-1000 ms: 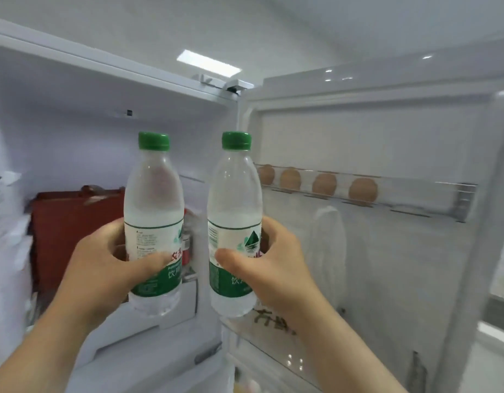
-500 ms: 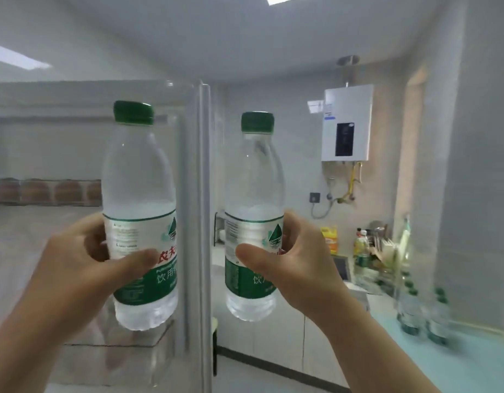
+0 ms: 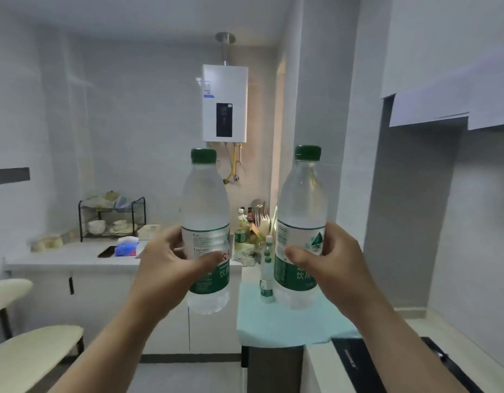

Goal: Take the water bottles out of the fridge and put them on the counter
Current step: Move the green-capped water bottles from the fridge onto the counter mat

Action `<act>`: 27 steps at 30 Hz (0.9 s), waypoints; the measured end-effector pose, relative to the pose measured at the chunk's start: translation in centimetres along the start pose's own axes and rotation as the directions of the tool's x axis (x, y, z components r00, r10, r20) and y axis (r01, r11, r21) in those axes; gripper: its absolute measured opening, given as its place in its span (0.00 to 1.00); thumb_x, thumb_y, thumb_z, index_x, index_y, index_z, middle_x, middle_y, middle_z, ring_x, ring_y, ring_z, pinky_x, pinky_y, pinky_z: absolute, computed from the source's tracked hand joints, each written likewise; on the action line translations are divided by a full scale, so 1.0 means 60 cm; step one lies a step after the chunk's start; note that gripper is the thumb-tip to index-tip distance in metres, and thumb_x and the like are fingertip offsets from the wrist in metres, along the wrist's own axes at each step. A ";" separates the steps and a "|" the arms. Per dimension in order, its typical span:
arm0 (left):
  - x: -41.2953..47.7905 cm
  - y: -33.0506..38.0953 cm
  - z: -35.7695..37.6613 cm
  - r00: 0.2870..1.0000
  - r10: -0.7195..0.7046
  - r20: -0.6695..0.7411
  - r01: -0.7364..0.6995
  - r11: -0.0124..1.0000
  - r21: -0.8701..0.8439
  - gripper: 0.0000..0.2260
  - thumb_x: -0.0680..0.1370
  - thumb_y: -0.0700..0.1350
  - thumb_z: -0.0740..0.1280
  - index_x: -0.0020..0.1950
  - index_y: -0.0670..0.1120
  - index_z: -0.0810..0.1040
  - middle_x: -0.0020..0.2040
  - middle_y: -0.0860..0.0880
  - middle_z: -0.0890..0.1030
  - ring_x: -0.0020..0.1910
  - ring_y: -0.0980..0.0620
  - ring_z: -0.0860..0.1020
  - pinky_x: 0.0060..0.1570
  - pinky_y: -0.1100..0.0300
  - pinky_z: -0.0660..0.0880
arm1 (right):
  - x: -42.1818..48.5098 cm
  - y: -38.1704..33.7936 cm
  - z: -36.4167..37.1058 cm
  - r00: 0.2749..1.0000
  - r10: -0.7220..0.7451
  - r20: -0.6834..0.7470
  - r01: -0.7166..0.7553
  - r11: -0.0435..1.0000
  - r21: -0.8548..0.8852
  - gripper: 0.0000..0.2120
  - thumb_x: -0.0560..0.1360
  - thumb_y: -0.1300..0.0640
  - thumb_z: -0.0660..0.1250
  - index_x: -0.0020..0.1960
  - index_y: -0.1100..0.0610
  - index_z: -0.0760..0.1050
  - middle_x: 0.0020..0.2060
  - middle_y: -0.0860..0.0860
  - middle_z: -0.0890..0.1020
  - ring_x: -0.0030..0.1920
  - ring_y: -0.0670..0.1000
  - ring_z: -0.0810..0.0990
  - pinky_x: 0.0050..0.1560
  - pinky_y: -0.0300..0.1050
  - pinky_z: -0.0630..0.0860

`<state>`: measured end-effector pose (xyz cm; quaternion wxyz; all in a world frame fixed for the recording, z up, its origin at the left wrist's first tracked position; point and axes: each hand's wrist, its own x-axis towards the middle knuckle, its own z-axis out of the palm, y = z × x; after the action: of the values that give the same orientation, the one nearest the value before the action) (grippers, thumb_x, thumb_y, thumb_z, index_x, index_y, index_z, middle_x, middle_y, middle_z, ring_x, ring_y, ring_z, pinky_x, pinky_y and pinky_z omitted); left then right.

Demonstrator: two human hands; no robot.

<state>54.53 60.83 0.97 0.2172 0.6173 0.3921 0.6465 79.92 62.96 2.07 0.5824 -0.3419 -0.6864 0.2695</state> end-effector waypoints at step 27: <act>0.286 -0.772 0.335 0.834 -0.536 0.129 0.491 0.829 0.269 0.24 0.56 0.48 0.79 0.47 0.60 0.74 0.45 0.57 0.82 0.45 0.54 0.81 0.43 0.50 0.81 | 0.246 0.762 -0.017 0.794 0.554 -0.249 -0.605 0.760 -0.239 0.22 0.58 0.49 0.77 0.48 0.42 0.72 0.43 0.41 0.82 0.43 0.39 0.81 0.33 0.30 0.73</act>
<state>62.09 106.46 -25.55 0.3504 0.5704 0.5908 0.4503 86.76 102.89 -23.80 0.4637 -0.6447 -0.5295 0.2982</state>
